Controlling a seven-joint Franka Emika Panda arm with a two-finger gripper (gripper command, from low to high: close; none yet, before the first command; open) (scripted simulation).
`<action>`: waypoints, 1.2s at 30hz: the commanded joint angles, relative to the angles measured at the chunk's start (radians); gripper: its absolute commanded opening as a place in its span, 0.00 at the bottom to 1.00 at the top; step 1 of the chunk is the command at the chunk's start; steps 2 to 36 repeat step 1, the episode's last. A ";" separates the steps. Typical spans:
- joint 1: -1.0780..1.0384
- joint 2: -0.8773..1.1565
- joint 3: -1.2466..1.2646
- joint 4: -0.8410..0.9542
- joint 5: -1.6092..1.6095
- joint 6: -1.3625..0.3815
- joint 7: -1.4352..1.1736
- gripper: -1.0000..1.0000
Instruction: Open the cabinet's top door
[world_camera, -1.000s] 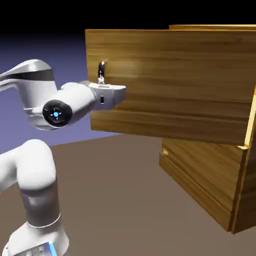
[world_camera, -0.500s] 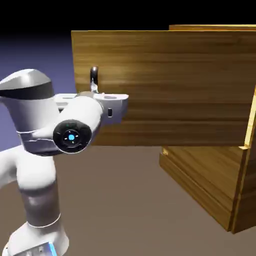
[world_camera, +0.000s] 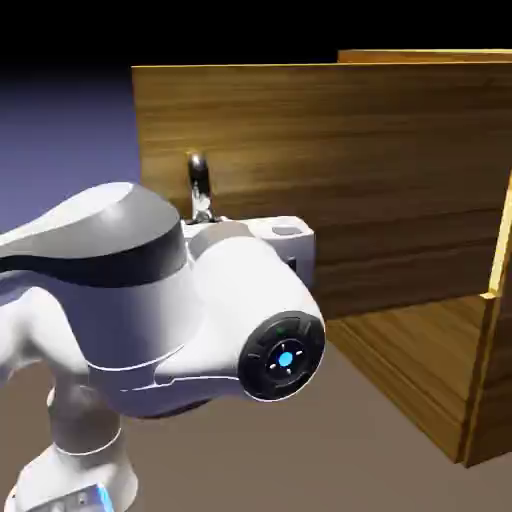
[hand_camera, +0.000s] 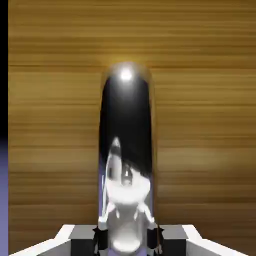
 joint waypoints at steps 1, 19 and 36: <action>0.016 0.001 -0.006 0.020 -0.004 -0.013 0.003 0.00; 0.016 0.001 -0.006 0.020 -0.004 -0.013 0.003 0.00; 0.016 0.001 -0.006 0.020 -0.004 -0.013 0.003 0.00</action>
